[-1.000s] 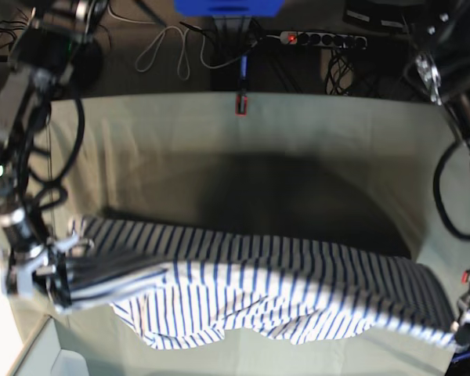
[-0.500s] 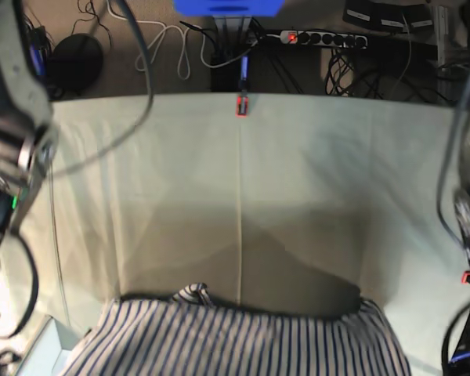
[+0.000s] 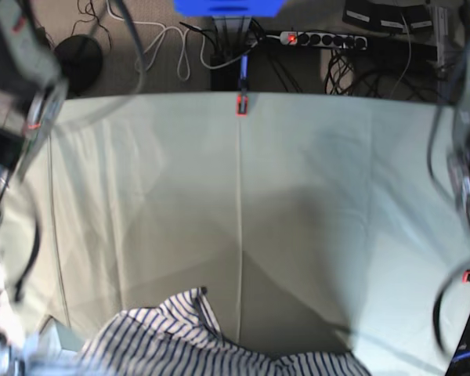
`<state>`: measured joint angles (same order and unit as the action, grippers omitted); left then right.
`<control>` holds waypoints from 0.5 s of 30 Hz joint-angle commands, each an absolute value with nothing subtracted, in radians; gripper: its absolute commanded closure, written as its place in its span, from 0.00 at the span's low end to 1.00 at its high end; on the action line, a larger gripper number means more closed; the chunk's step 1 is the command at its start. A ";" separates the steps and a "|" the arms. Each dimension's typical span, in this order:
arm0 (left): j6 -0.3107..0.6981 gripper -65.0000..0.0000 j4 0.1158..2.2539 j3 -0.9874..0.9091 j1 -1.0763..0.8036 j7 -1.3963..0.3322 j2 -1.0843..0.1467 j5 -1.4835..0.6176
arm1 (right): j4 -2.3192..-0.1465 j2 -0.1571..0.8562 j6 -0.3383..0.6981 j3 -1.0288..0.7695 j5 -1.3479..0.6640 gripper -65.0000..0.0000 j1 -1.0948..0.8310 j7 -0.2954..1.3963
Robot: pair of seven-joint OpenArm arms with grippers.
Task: Layout the t-shirt on the table in an organized manner, then fold the t-shirt properly
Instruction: 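Shake the lifted shirt with both grippers and lower it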
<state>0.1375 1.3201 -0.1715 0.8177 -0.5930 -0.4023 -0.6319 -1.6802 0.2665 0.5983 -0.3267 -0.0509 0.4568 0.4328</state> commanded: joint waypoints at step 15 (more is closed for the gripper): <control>0.160 1.00 1.455 -0.513 -0.015 -0.533 -0.305 -0.739 | -1.701 0.067 0.588 -0.364 -0.077 1.00 -0.200 0.065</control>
<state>0.1398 1.4322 -0.5114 -0.0399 -0.5625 -0.2871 -0.7174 -1.6810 0.0547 0.5934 -0.3588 -0.0566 -0.2119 0.1081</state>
